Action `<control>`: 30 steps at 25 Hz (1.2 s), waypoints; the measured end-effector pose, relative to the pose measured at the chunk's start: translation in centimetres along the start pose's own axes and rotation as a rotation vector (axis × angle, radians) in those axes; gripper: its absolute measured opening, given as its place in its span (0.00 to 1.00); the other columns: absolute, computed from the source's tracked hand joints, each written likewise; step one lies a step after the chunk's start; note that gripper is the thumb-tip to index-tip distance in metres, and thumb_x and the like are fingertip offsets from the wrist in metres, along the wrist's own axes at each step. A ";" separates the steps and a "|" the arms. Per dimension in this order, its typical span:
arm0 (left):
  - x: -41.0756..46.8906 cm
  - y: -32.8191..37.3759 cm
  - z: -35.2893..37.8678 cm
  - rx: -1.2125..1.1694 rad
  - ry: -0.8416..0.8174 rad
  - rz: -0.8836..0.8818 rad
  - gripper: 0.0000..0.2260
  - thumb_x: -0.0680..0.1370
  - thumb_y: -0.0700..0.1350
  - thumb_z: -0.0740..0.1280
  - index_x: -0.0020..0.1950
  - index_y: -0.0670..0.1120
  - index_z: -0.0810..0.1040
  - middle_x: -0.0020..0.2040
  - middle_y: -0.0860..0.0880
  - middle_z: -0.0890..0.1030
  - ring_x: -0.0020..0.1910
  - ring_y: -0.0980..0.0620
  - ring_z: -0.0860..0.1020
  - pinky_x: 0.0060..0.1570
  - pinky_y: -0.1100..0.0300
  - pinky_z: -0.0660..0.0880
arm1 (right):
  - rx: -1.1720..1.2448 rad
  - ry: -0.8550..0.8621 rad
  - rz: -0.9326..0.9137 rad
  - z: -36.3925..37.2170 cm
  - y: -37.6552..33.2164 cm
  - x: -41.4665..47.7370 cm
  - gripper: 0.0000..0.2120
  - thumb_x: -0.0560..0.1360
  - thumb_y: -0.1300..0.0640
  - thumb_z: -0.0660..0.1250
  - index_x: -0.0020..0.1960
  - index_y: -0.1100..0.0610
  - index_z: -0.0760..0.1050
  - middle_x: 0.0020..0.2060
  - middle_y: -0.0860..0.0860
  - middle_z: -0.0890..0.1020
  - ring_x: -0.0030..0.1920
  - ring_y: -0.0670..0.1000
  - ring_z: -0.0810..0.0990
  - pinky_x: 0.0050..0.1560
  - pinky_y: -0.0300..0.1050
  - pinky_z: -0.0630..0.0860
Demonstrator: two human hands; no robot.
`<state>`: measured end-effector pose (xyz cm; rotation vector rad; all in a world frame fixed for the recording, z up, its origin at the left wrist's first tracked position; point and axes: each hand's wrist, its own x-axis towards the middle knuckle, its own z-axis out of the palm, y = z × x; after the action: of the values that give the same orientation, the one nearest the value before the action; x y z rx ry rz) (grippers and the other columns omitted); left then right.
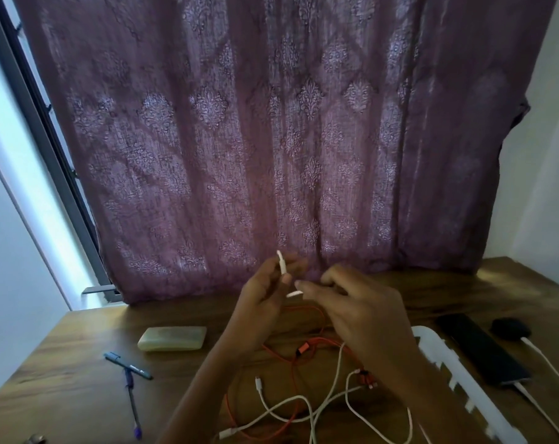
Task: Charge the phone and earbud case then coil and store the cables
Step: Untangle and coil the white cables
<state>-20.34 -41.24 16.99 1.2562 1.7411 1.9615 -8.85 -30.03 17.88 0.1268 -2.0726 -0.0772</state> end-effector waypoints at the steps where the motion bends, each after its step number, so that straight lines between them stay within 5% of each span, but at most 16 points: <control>1: -0.2 0.2 0.2 -0.070 -0.078 -0.029 0.11 0.79 0.35 0.59 0.56 0.46 0.76 0.50 0.44 0.82 0.53 0.47 0.80 0.58 0.53 0.75 | 0.012 0.029 -0.019 -0.6 0.4 0.8 0.11 0.71 0.57 0.66 0.53 0.49 0.80 0.33 0.48 0.77 0.31 0.46 0.74 0.25 0.38 0.72; 6: -0.7 1.9 0.5 -0.453 -0.252 -0.181 0.13 0.75 0.44 0.58 0.51 0.42 0.81 0.29 0.49 0.71 0.32 0.53 0.69 0.44 0.61 0.71 | 0.152 0.054 0.056 -1.2 3.1 4.0 0.10 0.73 0.54 0.65 0.49 0.52 0.83 0.34 0.48 0.80 0.34 0.45 0.76 0.29 0.41 0.73; 13: -0.2 2.7 0.1 -1.075 -0.341 -0.216 0.12 0.78 0.42 0.59 0.51 0.37 0.78 0.27 0.52 0.71 0.24 0.58 0.64 0.35 0.64 0.72 | 0.441 -0.038 0.360 1.0 3.8 3.2 0.18 0.74 0.43 0.58 0.56 0.49 0.80 0.40 0.44 0.84 0.36 0.42 0.80 0.36 0.41 0.76; 17: -0.2 2.8 -0.4 -1.057 -0.160 -0.213 0.13 0.72 0.43 0.67 0.53 0.37 0.80 0.28 0.51 0.72 0.22 0.59 0.68 0.31 0.67 0.72 | 0.368 -0.221 0.545 2.8 3.1 0.8 0.17 0.77 0.47 0.57 0.63 0.47 0.74 0.29 0.40 0.75 0.28 0.43 0.75 0.28 0.34 0.71; 21: 0.1 2.3 -0.1 -1.054 0.020 -0.179 0.24 0.69 0.43 0.70 0.62 0.36 0.73 0.41 0.49 0.82 0.26 0.59 0.74 0.32 0.67 0.75 | 0.079 -0.317 0.426 4.7 0.6 -2.2 0.26 0.79 0.54 0.60 0.74 0.50 0.57 0.43 0.43 0.81 0.35 0.42 0.78 0.31 0.30 0.68; 23: 0.5 2.0 -0.1 -0.970 0.126 -0.156 0.15 0.73 0.44 0.64 0.57 0.39 0.78 0.46 0.48 0.83 0.30 0.59 0.77 0.38 0.68 0.77 | 0.146 -0.296 0.479 5.6 -0.5 -3.4 0.30 0.77 0.57 0.63 0.75 0.55 0.53 0.52 0.49 0.81 0.39 0.43 0.80 0.30 0.30 0.68; 25: 0.6 2.0 -0.2 -0.889 0.191 -0.125 0.13 0.74 0.43 0.60 0.51 0.43 0.82 0.50 0.48 0.83 0.37 0.58 0.80 0.43 0.67 0.78 | 0.314 -0.285 0.664 6.1 -1.6 -4.3 0.24 0.79 0.57 0.59 0.72 0.52 0.56 0.58 0.51 0.78 0.49 0.45 0.80 0.38 0.31 0.73; 28: 0.8 1.5 -0.5 -0.753 0.260 -0.086 0.16 0.76 0.43 0.58 0.62 0.42 0.74 0.56 0.49 0.81 0.50 0.57 0.81 0.48 0.68 0.77 | 0.409 -0.168 0.628 6.4 -2.3 -5.8 0.10 0.78 0.51 0.60 0.56 0.41 0.64 0.48 0.45 0.79 0.45 0.41 0.79 0.41 0.33 0.76; 30: 0.7 0.7 -0.4 -0.539 0.306 -0.057 0.17 0.79 0.41 0.56 0.67 0.44 0.68 0.59 0.51 0.80 0.55 0.58 0.79 0.51 0.69 0.76 | 0.442 -0.120 0.594 6.1 -2.4 -6.2 0.10 0.76 0.47 0.57 0.57 0.41 0.67 0.46 0.42 0.78 0.44 0.37 0.78 0.42 0.29 0.75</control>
<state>-20.78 -41.26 17.92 0.7450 1.1980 2.4564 -11.07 -31.65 9.33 -0.2324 -2.1353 0.7511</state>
